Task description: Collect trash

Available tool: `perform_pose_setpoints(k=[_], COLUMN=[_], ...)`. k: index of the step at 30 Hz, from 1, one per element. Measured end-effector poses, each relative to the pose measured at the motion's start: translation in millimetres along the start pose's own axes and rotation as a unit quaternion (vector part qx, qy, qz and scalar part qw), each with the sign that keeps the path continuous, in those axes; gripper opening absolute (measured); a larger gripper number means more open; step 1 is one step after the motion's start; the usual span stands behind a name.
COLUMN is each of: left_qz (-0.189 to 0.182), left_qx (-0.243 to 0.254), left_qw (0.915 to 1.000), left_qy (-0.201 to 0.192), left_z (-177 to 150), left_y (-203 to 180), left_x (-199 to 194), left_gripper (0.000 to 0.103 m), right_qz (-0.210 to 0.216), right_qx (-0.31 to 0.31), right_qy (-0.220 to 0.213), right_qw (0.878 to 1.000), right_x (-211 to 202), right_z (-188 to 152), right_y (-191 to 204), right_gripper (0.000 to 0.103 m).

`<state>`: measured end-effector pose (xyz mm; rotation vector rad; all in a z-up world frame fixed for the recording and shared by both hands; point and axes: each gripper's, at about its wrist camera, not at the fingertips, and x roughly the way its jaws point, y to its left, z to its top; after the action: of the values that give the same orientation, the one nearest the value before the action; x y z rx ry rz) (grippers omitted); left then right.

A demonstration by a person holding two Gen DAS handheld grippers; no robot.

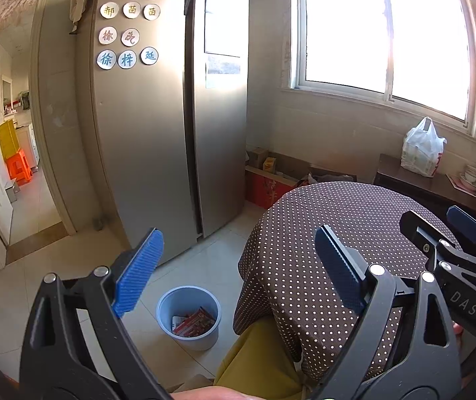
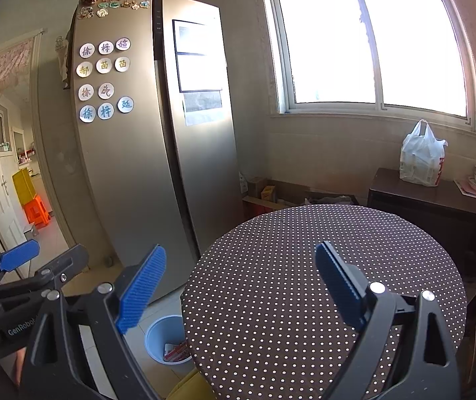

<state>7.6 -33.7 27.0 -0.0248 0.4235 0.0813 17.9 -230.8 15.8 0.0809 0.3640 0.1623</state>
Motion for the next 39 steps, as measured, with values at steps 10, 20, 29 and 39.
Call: perform_pose_setpoints(k=[10, 20, 29, 39], left_qz=[0.000, -0.001, -0.002, -0.011], left_qx=[0.000, 0.003, 0.003, 0.004], left_qw=[1.0000, 1.0000, 1.0000, 0.9999], left_qy=[-0.001, -0.002, -0.003, 0.001], left_z=[-0.4, 0.2, -0.5, -1.7], left_y=[-1.1, -2.4, -2.4, -3.4], left_x=[0.1, -1.1, -1.8, -5.1], left_gripper=[0.091, 0.091, 0.091, 0.091], right_qz=[-0.001, -0.001, -0.001, -0.001], right_qx=[0.000, 0.000, 0.001, 0.005], right_qy=[0.000, -0.001, -0.001, 0.001], right_qw=[1.000, 1.000, 1.000, 1.000], right_x=[-2.6, -3.3, -4.9, -5.2], right_z=[1.6, 3.1, 3.5, 2.5], right_y=[0.0, -1.0, -0.2, -1.3], right_gripper=[0.090, 0.090, 0.090, 0.090])
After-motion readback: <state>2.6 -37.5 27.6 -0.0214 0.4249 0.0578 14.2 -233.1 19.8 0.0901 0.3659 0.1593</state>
